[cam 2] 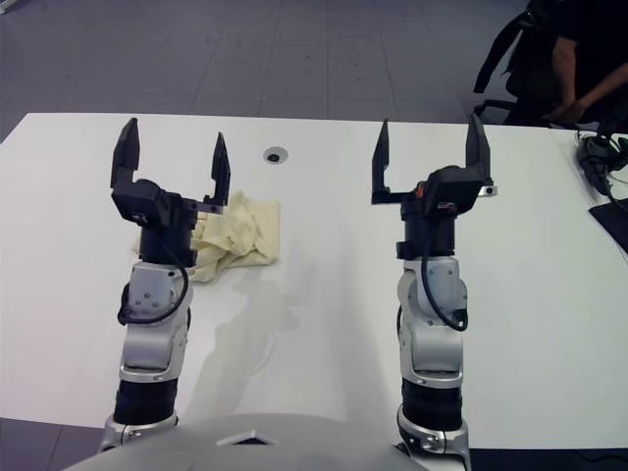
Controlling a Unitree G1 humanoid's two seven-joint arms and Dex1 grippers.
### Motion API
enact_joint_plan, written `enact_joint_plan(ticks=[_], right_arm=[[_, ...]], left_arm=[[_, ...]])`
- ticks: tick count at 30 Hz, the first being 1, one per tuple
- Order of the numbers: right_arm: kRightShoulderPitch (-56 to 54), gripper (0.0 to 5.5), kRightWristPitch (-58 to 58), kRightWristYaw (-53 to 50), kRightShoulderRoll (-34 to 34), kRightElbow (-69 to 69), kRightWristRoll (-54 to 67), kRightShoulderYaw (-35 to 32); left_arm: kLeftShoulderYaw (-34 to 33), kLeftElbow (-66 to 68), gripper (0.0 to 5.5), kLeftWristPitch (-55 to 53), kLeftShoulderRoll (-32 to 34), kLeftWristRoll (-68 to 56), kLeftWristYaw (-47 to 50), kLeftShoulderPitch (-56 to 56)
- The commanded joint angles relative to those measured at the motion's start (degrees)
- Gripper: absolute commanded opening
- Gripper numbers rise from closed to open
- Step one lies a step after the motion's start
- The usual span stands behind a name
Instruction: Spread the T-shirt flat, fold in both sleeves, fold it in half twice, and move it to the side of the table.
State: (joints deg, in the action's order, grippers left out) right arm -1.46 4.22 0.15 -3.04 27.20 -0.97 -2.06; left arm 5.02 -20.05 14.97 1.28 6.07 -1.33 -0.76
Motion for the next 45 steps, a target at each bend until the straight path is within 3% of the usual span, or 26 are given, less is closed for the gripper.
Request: enact_joint_plan(ticks=[1, 45], right_arm=[[0.0, 5.35, -0.3, -0.2, -0.4, 1.0, -0.4, -0.6], [0.8, 5.35, -2.2, 0.1, -0.1, 1.8, -3.9, 1.6]], left_arm=[[-0.2, -0.3, 5.40, -1.3, 0.3, 0.4, -0.1, -0.5], [-1.0, -2.1, 5.40, -3.4, 0.8, 1.1, -0.1, 0.3]])
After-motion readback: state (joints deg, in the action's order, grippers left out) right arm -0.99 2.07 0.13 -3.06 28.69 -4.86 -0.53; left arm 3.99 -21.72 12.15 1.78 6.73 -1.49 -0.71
